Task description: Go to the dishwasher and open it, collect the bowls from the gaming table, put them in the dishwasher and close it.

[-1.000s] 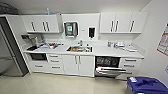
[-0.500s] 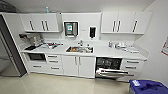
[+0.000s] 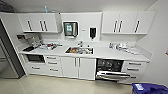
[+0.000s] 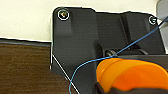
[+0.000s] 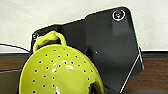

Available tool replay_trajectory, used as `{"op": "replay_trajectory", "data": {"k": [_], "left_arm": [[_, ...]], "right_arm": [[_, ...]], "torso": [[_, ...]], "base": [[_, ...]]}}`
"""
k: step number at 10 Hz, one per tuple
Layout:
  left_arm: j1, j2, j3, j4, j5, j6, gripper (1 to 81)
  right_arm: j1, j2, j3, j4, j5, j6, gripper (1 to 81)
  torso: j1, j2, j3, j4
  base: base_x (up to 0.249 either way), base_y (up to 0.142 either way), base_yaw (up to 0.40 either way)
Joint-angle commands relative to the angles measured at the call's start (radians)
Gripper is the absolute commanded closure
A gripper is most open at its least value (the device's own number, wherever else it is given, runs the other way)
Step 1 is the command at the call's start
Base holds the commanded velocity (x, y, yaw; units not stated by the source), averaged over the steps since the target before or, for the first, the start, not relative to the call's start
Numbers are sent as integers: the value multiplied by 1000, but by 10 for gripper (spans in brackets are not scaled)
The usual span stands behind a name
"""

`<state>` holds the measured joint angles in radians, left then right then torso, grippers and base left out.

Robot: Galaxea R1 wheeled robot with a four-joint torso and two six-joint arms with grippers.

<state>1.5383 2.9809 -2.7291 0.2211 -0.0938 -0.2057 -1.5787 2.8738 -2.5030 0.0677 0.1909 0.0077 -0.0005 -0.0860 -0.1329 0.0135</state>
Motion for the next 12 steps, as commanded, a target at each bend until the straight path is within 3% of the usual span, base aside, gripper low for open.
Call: {"op": "replay_trajectory", "data": {"k": [1, 12], "left_arm": [[-37, -6, -1, 7, 49, 5, 811], [-36, -6, 0, 9, 49, 6, 811]], "right_arm": [[39, -9, 6, -9, -50, -2, 811], [39, -8, 1, -9, -50, -3, 811]], "torso": [[1, 0, 0, 0], [1, 0, 0, 0]], "base": [[144, 0, 0], [169, 0, 0]]}}
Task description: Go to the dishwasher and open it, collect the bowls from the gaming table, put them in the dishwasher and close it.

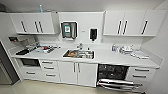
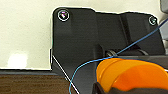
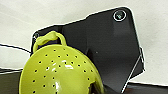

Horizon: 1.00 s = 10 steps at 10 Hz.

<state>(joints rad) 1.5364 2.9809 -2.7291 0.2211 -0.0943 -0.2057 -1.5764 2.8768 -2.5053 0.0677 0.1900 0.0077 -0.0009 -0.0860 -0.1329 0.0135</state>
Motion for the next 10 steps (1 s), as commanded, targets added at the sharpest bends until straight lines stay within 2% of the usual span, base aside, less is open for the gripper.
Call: {"op": "replay_trajectory", "data": {"k": [1, 10], "left_arm": [[-35, -6, 0, 9, 50, 6, 811], [-35, -5, -1, 9, 51, 8, 811]], "right_arm": [[37, -11, 4, -9, -49, -3, 811], [38, -11, 1, -8, -49, -2, 811]], "torso": [[1, 0, 0, 0], [2, 1, -1, 0]], "base": [[173, 0, 0], [173, 0, 0]]}}
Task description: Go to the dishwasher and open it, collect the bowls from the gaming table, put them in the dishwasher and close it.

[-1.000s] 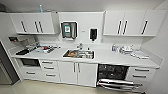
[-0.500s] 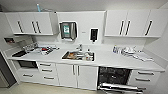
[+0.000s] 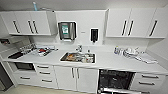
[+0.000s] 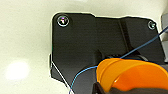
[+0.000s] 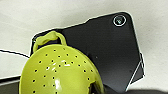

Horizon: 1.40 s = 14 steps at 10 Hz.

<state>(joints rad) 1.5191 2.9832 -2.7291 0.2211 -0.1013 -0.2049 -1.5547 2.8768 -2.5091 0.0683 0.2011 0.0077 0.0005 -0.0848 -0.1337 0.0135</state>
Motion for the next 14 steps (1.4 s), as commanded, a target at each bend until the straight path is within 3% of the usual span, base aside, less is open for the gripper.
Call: {"op": "replay_trajectory", "data": {"k": [1, 9, 14], "left_arm": [[-18, -7, 0, 9, 58, 7, 811], [-18, -6, 0, 9, 61, 7, 811], [-18, -9, 0, 3, 61, 7, 811]], "right_arm": [[17, -11, 4, -10, -58, -2, 811], [15, -9, 4, -8, -60, -2, 811], [17, -9, 4, -10, -60, -2, 811]], "torso": [[0, 0, 0, 0], [0, -2, 1, 0], [0, -2, 1, 0]], "base": [[176, 0, 0], [173, 0, 0], [77, 0, 0]]}}
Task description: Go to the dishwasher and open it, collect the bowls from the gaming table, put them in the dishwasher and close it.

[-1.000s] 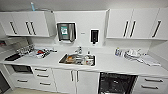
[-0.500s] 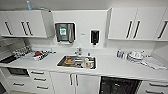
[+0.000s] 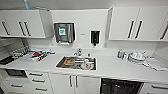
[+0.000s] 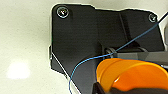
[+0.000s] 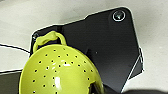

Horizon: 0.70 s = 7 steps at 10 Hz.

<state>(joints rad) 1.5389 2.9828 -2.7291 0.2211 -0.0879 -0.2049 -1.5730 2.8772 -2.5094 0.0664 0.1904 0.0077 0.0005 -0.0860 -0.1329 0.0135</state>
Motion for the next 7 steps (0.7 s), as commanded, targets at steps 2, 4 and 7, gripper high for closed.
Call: {"op": "replay_trajectory", "data": {"k": [2, 4, 7], "left_arm": [[-36, -7, 0, 0, 48, 7, 811], [-38, -8, 0, -2, 48, 7, 811], [-38, -7, 0, 3, 48, 7, 811]], "right_arm": [[33, -10, 5, -8, -49, -3, 811], [34, -10, 5, -8, -49, -2, 811], [33, -8, 5, -8, -49, -3, 811]], "torso": [[0, 0, 0, 0], [0, 0, 0, 0], [0, 0, 0, 0]], "base": [[0, 0, 0], [0, 0, 0], [0, 0, -45]]}}
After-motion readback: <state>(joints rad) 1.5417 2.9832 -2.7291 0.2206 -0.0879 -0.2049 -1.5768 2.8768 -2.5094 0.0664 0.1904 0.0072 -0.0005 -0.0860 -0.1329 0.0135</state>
